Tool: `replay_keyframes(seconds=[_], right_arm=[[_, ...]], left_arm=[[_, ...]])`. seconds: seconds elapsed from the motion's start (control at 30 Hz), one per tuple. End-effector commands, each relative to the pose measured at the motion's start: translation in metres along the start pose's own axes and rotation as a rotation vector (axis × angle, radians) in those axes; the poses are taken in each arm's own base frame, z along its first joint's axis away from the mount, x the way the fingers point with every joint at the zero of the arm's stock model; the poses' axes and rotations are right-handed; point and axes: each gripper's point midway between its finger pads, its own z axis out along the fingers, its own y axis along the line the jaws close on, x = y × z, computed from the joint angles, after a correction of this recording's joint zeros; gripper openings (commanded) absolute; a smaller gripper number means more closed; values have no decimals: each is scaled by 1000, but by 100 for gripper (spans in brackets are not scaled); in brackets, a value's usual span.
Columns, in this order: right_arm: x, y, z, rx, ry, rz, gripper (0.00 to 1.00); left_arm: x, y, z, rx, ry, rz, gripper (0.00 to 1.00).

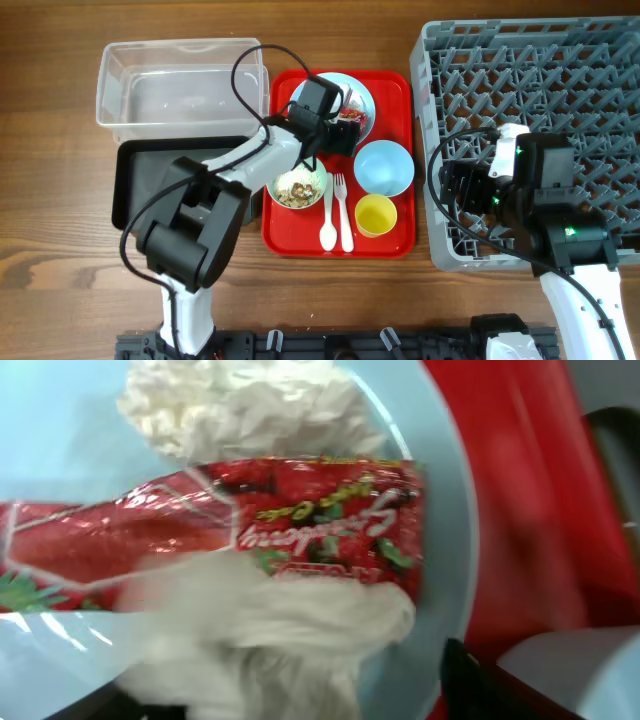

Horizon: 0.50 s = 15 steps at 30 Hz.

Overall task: Sort waste into correct bins and load items into the dishwasher rack
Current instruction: 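Reach the left gripper to the white tissue on the blue plate, then carry the tissue with the left gripper into the clear bin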

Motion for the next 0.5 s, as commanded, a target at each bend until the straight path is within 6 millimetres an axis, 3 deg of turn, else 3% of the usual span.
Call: replay_keyframes(seconds=[0.0, 0.1, 0.13, 0.27, 0.47], right_arm=[[-8, -1, -5, 11, -24, -10, 100], [-8, -1, -5, 11, -25, -10, 100], [-8, -1, -5, 11, -24, -10, 100], [-8, -1, -5, 11, -24, -12, 100], [-8, -1, -5, 11, -25, -12, 100]], left_arm=[[-9, 4, 0, -31, -26, 17, 49], [-6, 4, 0, -33, -15, 16, 14], [-7, 4, -2, -33, -17, 16, 9], [-28, 1, -27, -40, -80, 18, 4], [-85, 21, -117, -132, -289, -15, 4]])
